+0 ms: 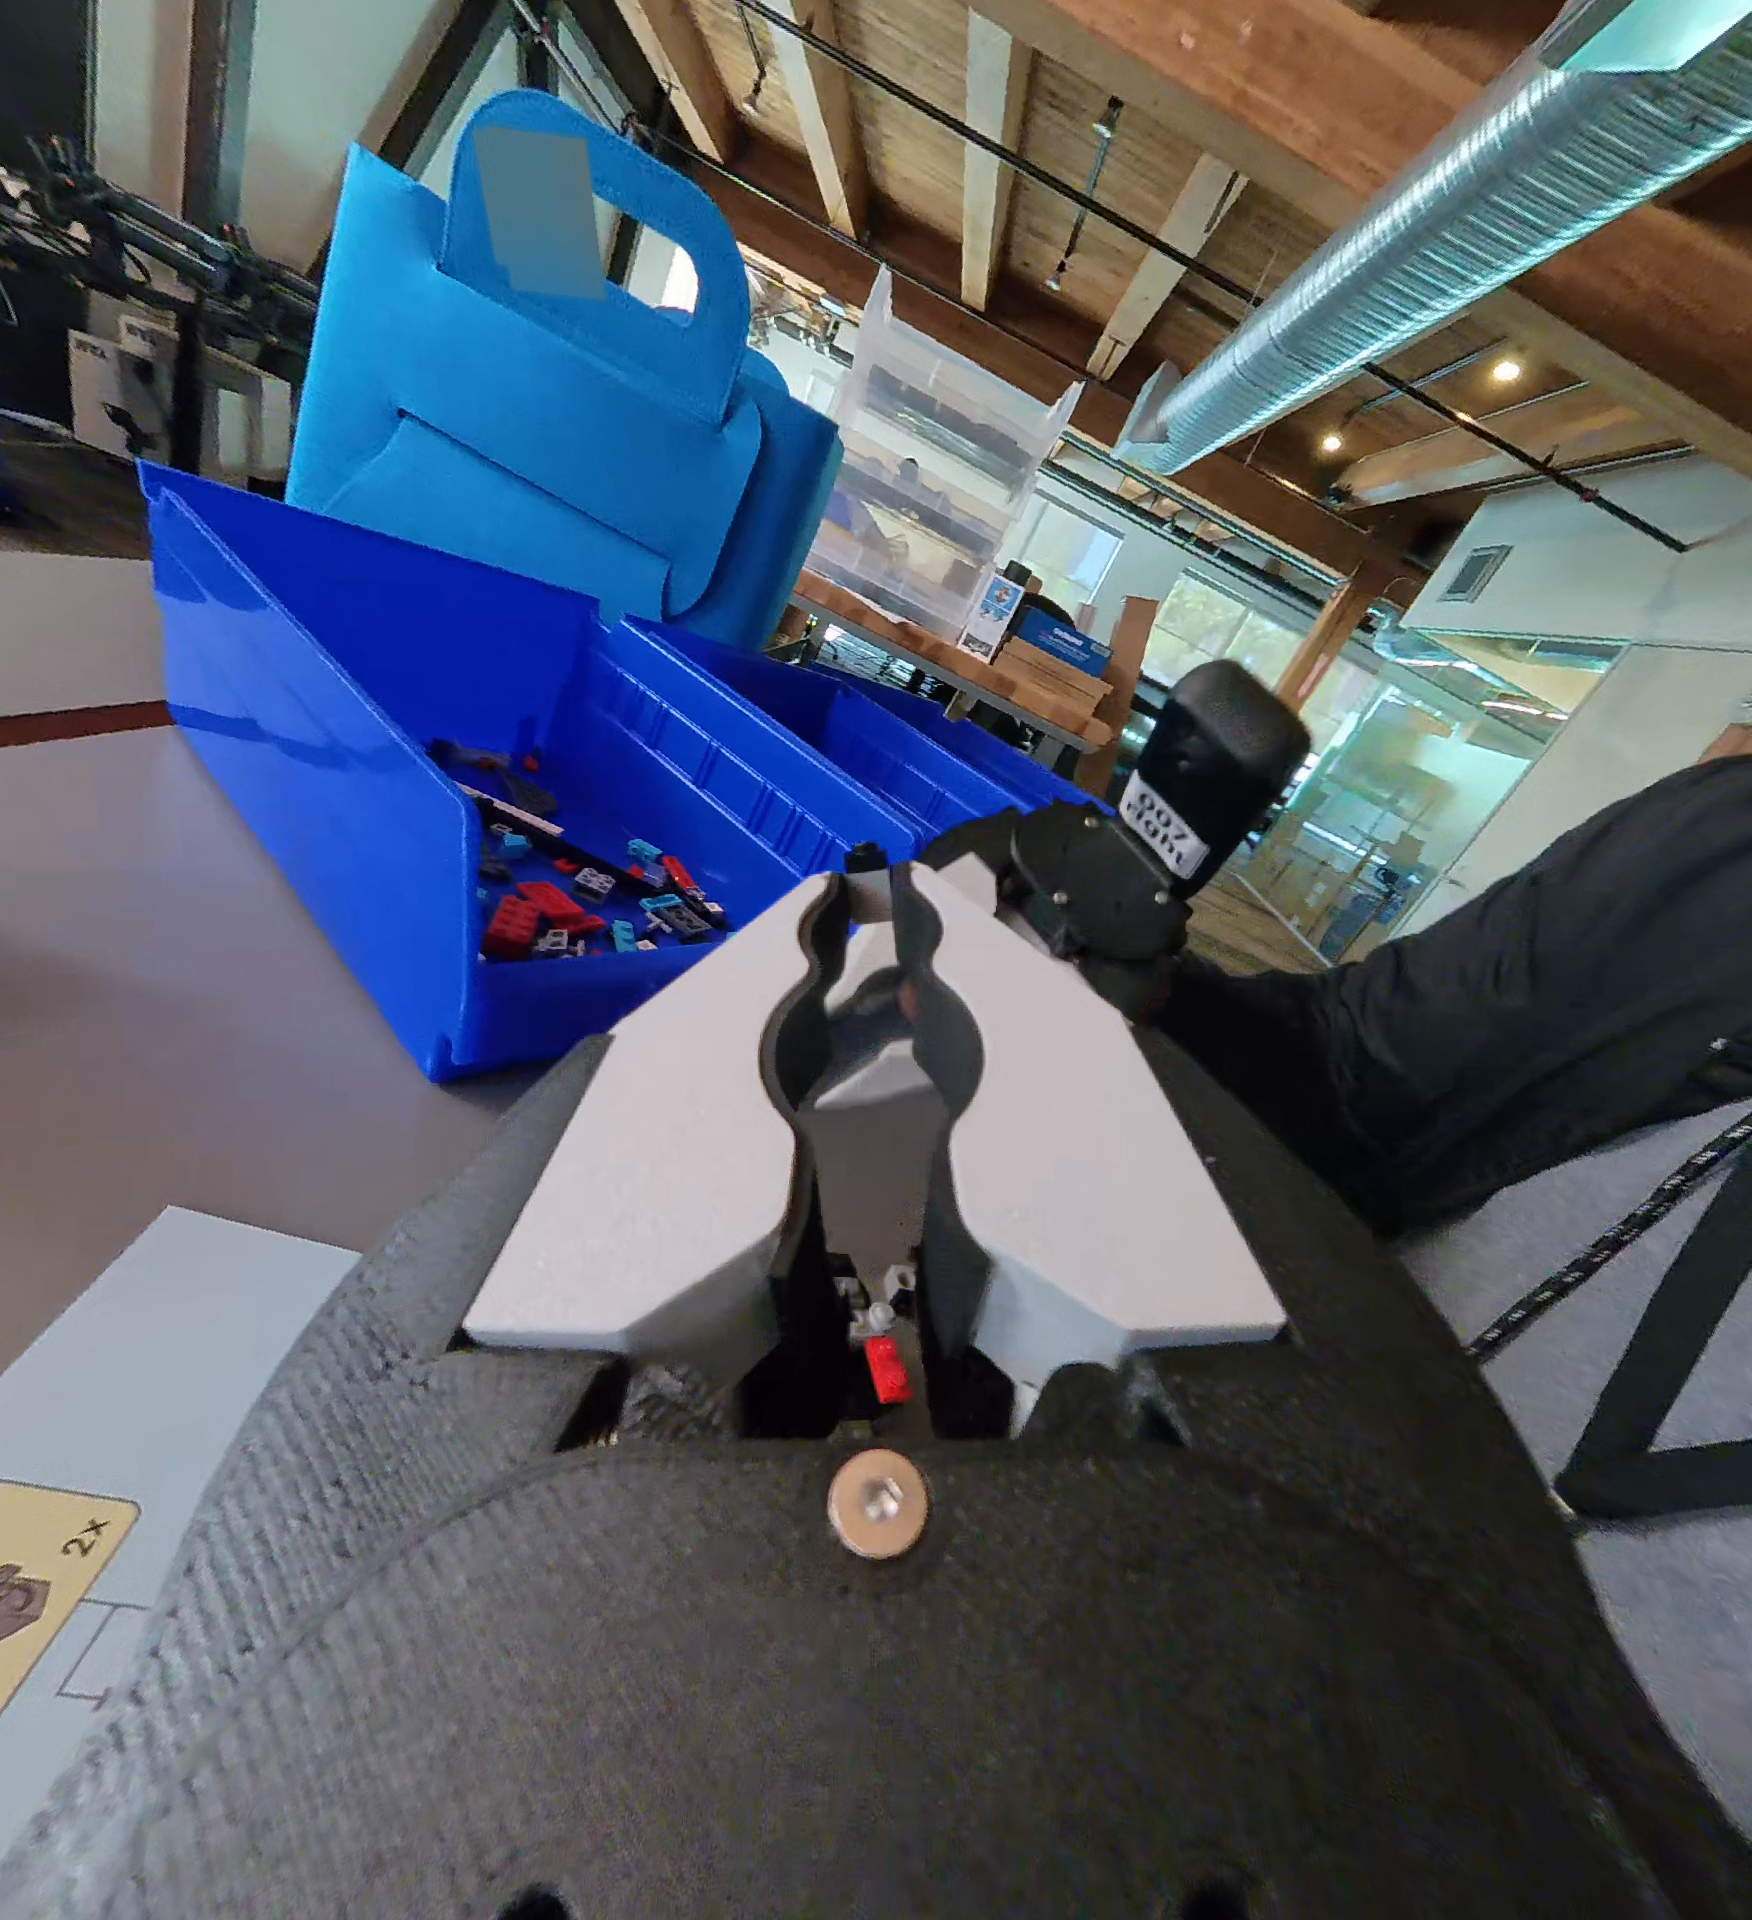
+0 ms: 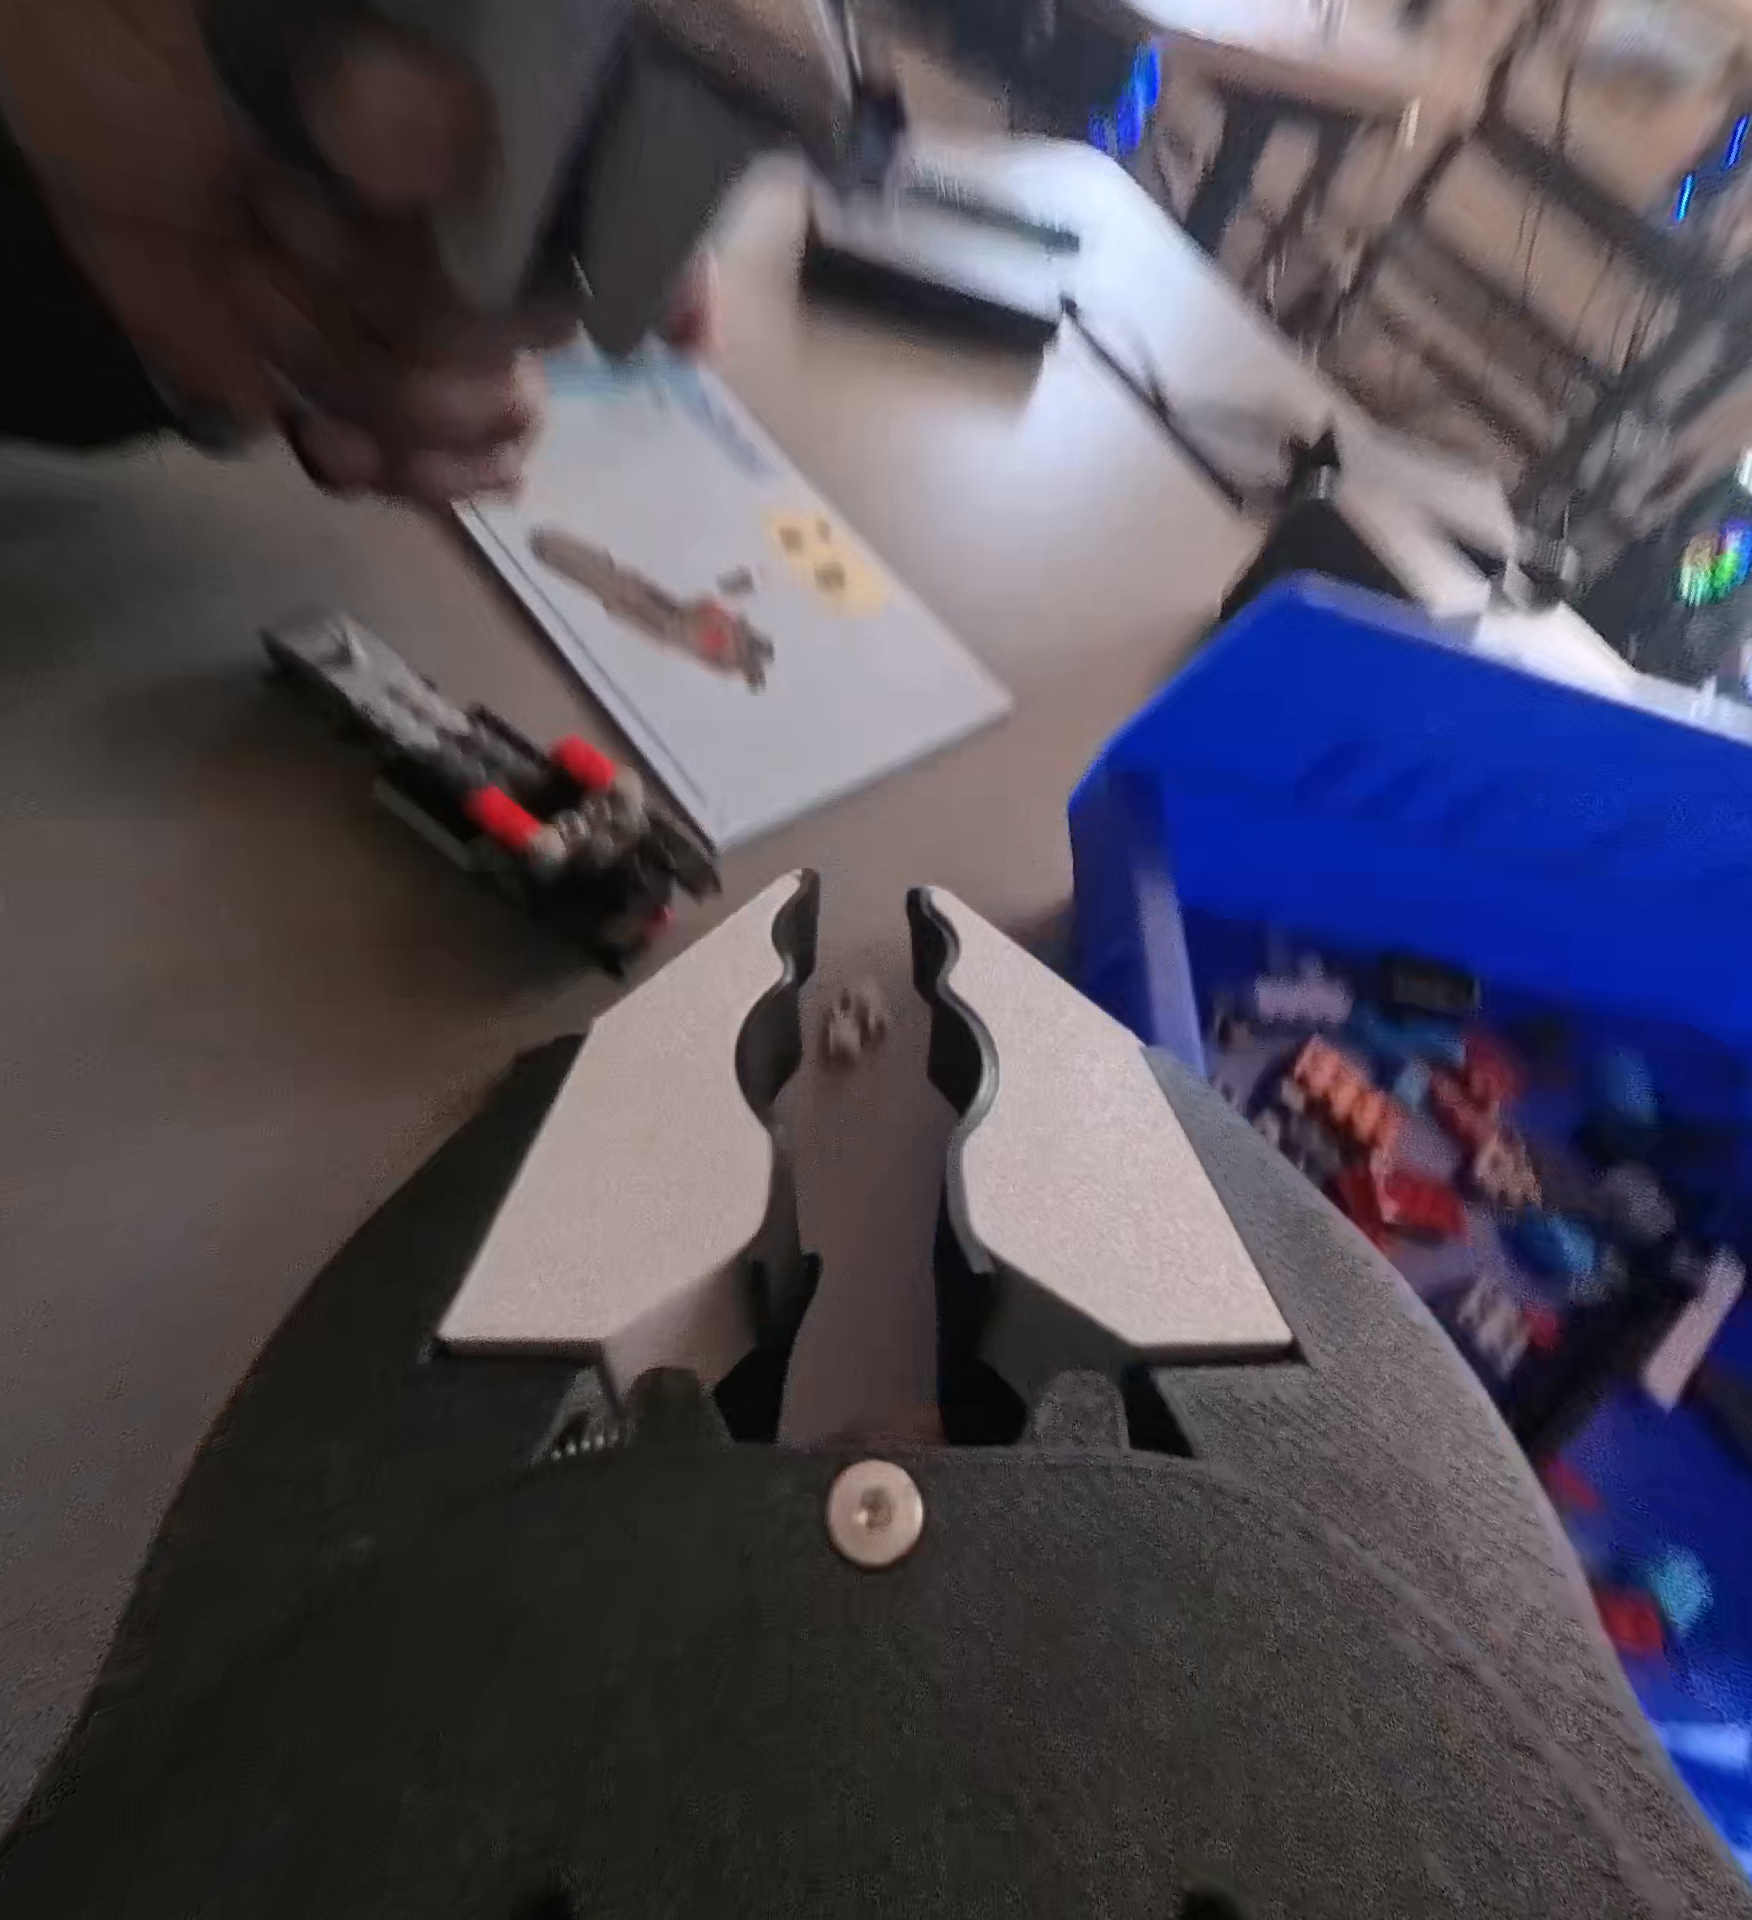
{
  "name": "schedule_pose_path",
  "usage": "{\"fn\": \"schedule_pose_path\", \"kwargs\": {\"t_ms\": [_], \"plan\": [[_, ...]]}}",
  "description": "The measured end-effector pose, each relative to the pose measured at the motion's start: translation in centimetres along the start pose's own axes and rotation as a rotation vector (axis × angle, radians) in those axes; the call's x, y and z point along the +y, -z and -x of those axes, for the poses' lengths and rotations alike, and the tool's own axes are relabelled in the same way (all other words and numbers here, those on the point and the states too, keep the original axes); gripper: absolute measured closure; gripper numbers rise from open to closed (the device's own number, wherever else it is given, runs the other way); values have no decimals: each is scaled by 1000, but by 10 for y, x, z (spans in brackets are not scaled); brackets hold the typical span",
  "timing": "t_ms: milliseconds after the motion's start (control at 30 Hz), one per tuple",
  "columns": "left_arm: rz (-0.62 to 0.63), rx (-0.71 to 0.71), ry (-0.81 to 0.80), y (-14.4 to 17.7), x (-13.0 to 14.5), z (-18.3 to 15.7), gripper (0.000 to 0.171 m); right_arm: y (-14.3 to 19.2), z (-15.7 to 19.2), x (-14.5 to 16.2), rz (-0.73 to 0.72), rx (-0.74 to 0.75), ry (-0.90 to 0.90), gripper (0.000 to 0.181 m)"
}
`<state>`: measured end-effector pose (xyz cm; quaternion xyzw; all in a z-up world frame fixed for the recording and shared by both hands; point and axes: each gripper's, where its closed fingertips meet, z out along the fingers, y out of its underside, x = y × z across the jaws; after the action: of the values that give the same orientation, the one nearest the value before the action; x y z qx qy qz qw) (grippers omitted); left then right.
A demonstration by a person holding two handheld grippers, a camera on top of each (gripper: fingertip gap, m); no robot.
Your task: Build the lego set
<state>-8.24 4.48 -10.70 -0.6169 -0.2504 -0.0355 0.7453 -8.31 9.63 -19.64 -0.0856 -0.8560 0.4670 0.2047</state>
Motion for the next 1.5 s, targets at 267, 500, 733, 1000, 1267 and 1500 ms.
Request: {"fn": "schedule_pose_path", "kwargs": {"t_ms": [267,500,733,1000,1267,1500], "plan": [[9,-17,-34,-2,3,3,164,-15,-2,54,249,17,-97,164],[-24,-52,-60,12,-11,9,164,-23,3,53,245,-31,-111,164],[-84,-98,-85,30,-31,14,164,-24,7,52,245,-45,-83,172],[-112,-104,-94,34,-38,12,164,-16,10,53,260,-81,-123,172],[-60,-43,-83,20,-22,5,164,-6,10,19,99,-111,-105,173],[25,60,-104,-1,3,-12,164,17,3,-50,-165,-210,-154,173]]}}
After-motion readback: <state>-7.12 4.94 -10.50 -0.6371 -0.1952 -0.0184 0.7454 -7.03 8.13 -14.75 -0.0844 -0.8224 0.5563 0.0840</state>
